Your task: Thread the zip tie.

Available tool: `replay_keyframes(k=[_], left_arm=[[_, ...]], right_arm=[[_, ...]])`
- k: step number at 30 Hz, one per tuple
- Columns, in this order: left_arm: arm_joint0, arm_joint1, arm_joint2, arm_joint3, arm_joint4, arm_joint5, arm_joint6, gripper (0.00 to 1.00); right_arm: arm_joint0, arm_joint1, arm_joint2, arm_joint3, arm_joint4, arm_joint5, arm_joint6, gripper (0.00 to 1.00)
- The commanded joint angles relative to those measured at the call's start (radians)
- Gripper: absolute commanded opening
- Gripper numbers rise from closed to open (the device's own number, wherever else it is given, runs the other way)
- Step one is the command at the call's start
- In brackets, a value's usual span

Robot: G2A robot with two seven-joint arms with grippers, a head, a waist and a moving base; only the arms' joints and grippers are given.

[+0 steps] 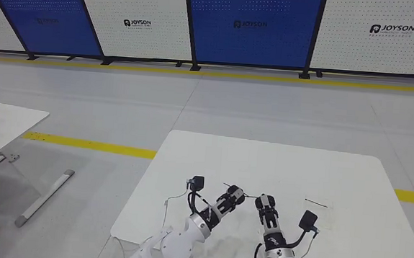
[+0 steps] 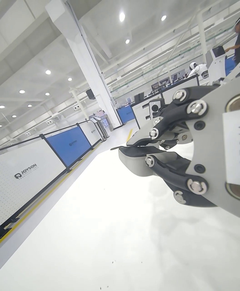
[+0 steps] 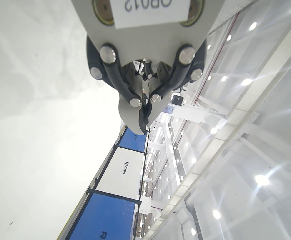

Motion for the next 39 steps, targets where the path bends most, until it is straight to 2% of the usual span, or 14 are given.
replay_keyframes(k=[1,12,13,14,15,22,27,28,29,35,39], left_arm=[[0.000,0.000,0.000,0.002,0.000,0.000,-0.004,0.00],[0.000,0.001,0.001,0.001,-0.008,0.001,-0.021,0.01],[0.001,0.001,0.001,0.002,-0.009,0.003,-0.023,0.35],[0.000,0.001,0.001,0.003,-0.006,0.007,-0.027,0.45],[0.000,0.002,0.002,0.002,-0.003,0.009,-0.029,0.49],[0.013,0.004,-0.009,-0.016,0.005,-0.002,-0.011,0.38],[0.024,0.006,-0.024,-0.026,0.009,-0.011,0.004,0.21],[0.026,0.007,-0.026,-0.029,0.011,-0.014,0.006,0.13],[0.028,0.007,-0.027,-0.030,0.013,-0.015,0.007,0.11],[0.028,0.007,-0.019,-0.032,0.020,-0.012,0.001,0.02],[0.021,0.005,-0.015,-0.027,0.016,-0.009,0.002,0.04]], right_arm=[[0.001,0.000,0.001,0.003,0.002,-0.002,0.003,0.00],[0.004,0.001,0.002,0.012,0.003,0.009,0.012,0.00],[0.004,0.001,0.002,0.013,0.002,0.011,0.012,0.00],[0.004,0.001,0.001,0.014,0.002,0.014,0.013,0.00],[0.004,0.000,0.001,0.016,0.007,0.021,0.019,0.00],[0.015,-0.001,0.002,0.030,0.014,0.041,0.016,0.00],[0.013,-0.002,0.000,0.030,0.002,0.051,0.001,0.00],[0.013,-0.002,0.000,0.030,0.001,0.052,0.000,0.00],[0.013,-0.002,0.000,0.030,-0.002,0.054,-0.002,0.00],[0.011,-0.003,-0.006,0.026,-0.011,0.053,-0.010,0.00],[0.011,-0.003,-0.007,0.026,-0.019,0.054,-0.011,0.00]])
